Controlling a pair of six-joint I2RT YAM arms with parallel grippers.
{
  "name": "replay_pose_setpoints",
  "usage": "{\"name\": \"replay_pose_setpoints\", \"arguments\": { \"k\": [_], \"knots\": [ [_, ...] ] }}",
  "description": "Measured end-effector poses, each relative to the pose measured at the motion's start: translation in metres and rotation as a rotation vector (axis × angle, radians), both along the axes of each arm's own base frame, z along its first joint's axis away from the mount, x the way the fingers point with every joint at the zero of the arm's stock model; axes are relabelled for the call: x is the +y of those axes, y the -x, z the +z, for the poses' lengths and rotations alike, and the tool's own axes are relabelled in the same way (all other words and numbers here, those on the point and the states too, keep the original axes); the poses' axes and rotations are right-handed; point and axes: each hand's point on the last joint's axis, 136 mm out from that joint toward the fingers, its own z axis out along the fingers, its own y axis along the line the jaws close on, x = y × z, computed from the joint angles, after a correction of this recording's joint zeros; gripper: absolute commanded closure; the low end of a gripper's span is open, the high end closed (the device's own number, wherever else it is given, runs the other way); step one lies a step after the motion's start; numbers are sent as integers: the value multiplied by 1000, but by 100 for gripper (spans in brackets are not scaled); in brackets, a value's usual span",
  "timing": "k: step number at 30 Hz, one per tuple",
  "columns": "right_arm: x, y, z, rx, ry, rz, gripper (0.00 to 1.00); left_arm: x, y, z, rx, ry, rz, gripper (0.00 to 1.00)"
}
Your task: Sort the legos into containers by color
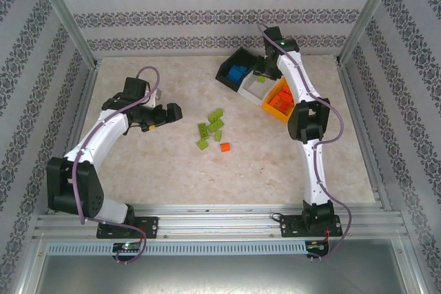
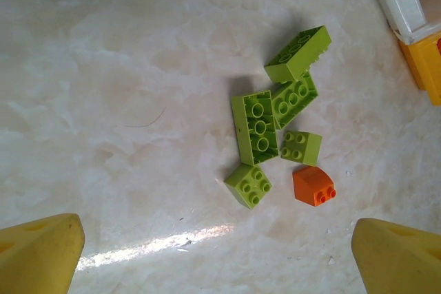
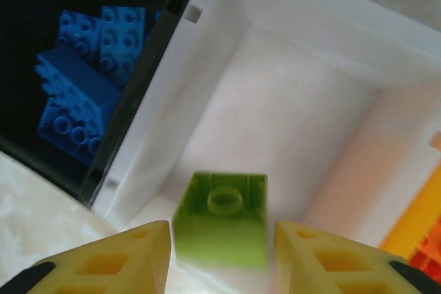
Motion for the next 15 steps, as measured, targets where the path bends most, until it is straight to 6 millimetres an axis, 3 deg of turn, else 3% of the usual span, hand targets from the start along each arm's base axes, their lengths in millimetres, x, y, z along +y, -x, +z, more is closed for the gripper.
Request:
{"name": "replay_pose_setpoints", "arguments": {
  "k": [4, 10, 13, 15],
  "knots": [
    [-6, -4, -12, 17, -1, -10, 49, 3, 2, 8, -30, -10, 10, 0],
    [0, 2, 5, -1, -20, 19, 40, 3, 3, 13, -54, 1, 28, 0],
    [12, 33, 19, 36, -30, 75, 34, 4, 3, 10, -55, 7, 47, 0],
    [32, 67, 28, 62, -37, 147, 29, 6, 4, 6, -49, 9, 66, 0]
  ]
}}
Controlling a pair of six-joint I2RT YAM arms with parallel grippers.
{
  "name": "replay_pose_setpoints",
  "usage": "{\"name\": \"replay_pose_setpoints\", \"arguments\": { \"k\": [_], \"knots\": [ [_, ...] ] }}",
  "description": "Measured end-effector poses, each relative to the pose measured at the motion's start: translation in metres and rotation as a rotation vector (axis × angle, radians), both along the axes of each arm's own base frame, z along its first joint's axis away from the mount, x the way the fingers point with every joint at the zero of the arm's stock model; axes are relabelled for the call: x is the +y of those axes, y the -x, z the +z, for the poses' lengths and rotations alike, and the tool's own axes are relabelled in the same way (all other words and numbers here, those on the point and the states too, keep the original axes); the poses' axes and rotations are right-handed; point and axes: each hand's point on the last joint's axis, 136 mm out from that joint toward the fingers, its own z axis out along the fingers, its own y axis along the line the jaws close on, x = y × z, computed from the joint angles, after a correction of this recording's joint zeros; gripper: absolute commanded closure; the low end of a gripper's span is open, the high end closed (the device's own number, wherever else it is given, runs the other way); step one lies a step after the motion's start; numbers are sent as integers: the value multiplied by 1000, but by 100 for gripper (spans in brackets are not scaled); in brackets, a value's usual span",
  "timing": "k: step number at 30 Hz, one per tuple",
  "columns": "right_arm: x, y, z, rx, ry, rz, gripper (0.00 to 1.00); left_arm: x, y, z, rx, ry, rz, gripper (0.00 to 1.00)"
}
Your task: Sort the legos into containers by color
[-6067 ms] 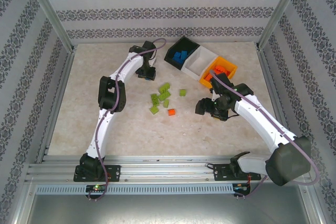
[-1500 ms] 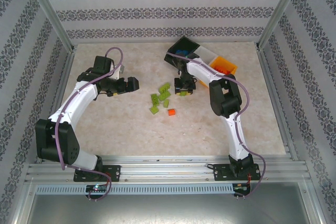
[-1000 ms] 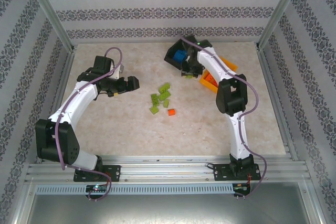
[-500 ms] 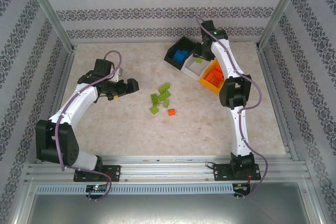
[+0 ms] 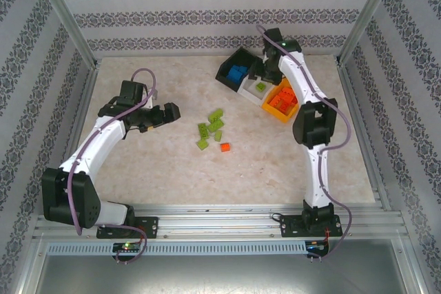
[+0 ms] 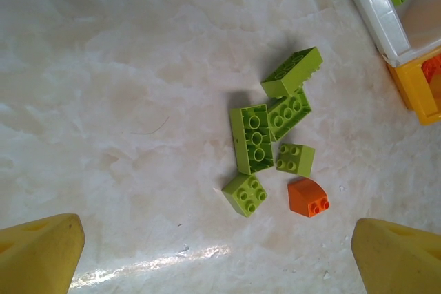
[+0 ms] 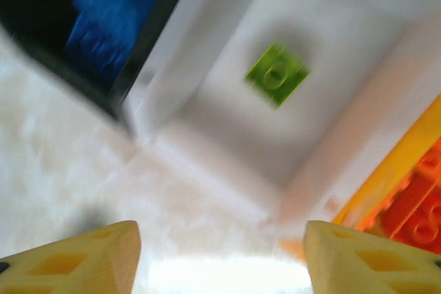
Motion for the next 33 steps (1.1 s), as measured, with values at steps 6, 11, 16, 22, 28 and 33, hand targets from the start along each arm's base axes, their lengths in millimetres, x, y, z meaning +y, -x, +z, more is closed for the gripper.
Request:
{"name": "replay_pose_setpoints", "arguments": {
  "k": [6, 11, 16, 22, 28, 33],
  "knots": [
    [83, 138, -12, 156, -40, 286, 18, 1, 1, -10, 12, 23, 42, 0],
    [112, 220, -54, 317, 15, 437, 17, -1, -8, -10, 8, 66, 65, 0],
    [129, 242, -67, 337, 63, 505, 17, -3, -13, -16, 27, 96, 82, 0],
    [127, 237, -91, 359, 121, 484, 23, -4, -12, -14, 24, 102, 81, 0],
    [123, 224, -113, 369, 164, 449, 30, -1, -1, -6, -3, 103, 82, 0],
    [129, 209, -120, 348, 168, 433, 42, 6, 4, 0, -18, 99, 97, 0]
  ]
}}
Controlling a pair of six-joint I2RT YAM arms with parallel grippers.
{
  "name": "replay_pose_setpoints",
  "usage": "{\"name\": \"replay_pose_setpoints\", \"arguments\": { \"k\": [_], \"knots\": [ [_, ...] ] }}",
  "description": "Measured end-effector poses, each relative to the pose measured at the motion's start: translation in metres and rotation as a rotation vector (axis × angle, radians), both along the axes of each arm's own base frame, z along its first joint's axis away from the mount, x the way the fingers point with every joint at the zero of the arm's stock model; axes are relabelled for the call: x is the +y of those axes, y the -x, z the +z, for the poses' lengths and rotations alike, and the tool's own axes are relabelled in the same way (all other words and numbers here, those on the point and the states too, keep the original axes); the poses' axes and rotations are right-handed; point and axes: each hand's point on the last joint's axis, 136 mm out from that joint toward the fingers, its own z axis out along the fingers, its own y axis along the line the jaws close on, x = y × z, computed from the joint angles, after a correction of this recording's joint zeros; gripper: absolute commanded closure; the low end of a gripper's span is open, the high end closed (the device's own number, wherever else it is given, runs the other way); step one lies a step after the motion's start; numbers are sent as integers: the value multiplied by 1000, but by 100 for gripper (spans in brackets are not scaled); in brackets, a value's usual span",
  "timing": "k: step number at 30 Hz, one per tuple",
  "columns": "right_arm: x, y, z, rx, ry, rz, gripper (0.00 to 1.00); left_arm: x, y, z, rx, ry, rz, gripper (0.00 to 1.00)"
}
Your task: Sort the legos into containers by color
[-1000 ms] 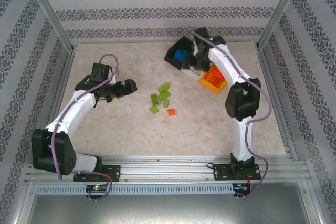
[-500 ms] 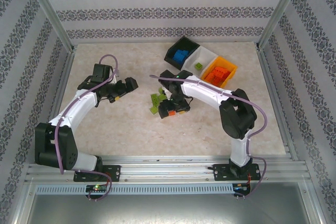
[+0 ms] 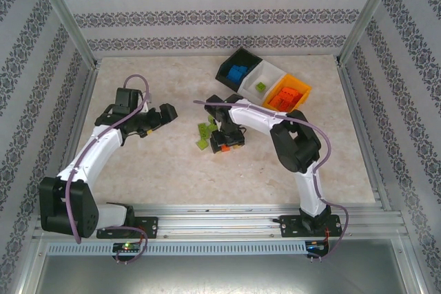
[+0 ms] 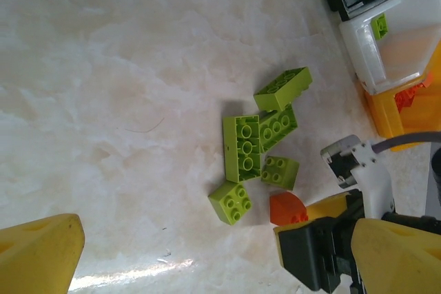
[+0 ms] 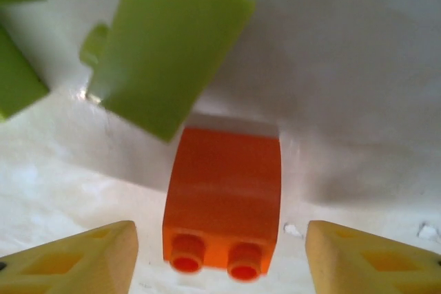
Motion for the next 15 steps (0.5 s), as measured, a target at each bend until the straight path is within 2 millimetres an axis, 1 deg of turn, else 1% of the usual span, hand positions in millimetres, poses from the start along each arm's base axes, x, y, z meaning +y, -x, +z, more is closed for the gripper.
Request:
{"name": "replay_pose_setpoints", "arguments": {
  "k": [3, 7, 11, 15],
  "knots": [
    [1, -6, -4, -6, 5, -6, 51, 2, 1, 1, 2, -3, 5, 0],
    [-1, -8, -7, -5, 14, -6, 63, 5, 1, 1, 1, -6, 12, 0],
    [-4, -10, -6, -7, 14, -19, 64, 6, 3, -3, 11, -8, 16, 0],
    [-19, -9, -2, -6, 29, -43, 64, 8, 5, -8, 25, -6, 23, 0]
  ]
}}
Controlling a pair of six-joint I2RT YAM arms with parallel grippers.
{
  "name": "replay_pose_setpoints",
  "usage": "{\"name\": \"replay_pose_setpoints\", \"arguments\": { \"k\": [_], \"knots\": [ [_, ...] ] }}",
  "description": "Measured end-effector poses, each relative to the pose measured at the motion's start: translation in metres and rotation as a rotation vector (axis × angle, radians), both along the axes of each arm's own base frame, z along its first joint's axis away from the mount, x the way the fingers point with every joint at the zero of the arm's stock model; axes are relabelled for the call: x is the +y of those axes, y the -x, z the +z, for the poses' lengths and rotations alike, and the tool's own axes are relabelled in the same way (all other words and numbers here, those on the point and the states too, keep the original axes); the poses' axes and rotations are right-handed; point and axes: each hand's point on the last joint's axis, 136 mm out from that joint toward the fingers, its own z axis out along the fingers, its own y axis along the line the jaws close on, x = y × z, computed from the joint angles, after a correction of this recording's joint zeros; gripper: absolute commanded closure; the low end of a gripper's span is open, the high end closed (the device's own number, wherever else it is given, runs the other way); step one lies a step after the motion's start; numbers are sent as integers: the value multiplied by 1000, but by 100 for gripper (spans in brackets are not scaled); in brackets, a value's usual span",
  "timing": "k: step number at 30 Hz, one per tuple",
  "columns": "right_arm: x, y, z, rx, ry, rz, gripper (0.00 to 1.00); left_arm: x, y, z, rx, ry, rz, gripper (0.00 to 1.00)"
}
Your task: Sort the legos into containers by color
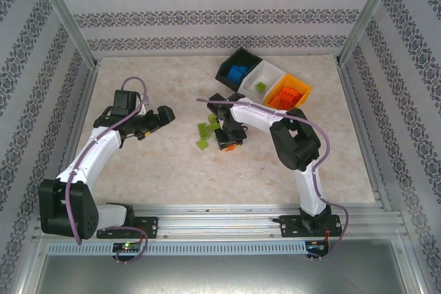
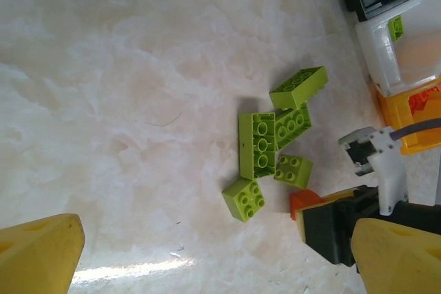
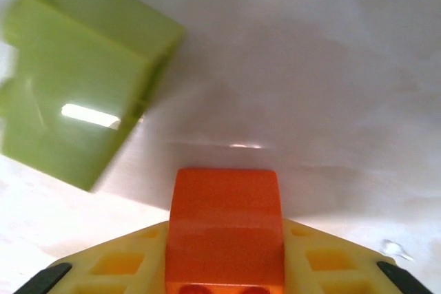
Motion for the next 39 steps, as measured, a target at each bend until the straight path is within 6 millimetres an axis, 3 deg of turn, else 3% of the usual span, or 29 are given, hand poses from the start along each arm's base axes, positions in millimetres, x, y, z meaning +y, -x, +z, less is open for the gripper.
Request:
{"name": "replay_pose_setpoints", "arguments": {
  "k": [5, 9, 12, 18, 22, 26, 30, 36, 39],
  "knots": [
    [-38, -13, 38, -57, -28, -95, 64, 0, -3, 0, -5, 6, 5, 0],
    [-89, -48, 87, -173, -90, -253, 64, -3, -8, -7, 12, 25, 7, 0],
    [-130, -77, 110, -242, -110, -374, 63, -5, -10, -12, 27, 39, 7, 0],
    [-196, -134, 127, -328, -115, -550, 64, -10, -10, -17, 49, 62, -7, 0],
    [-222, -171, 119, -352, -96, -602, 61, -15, -9, -18, 60, 69, -27, 0],
    [-236, -192, 100, -337, -68, -617, 48, -20, -4, -16, 68, 56, -60, 0],
    [-242, -196, 91, -318, -53, -626, 38, -24, -4, -7, 55, 36, -96, 0],
    [-235, -194, 105, -331, -81, -620, 36, -28, -5, -5, 41, 24, -123, 0],
    [-210, -184, 121, -336, -149, -578, 33, -30, -6, -10, 56, 24, -127, 0]
  ]
}}
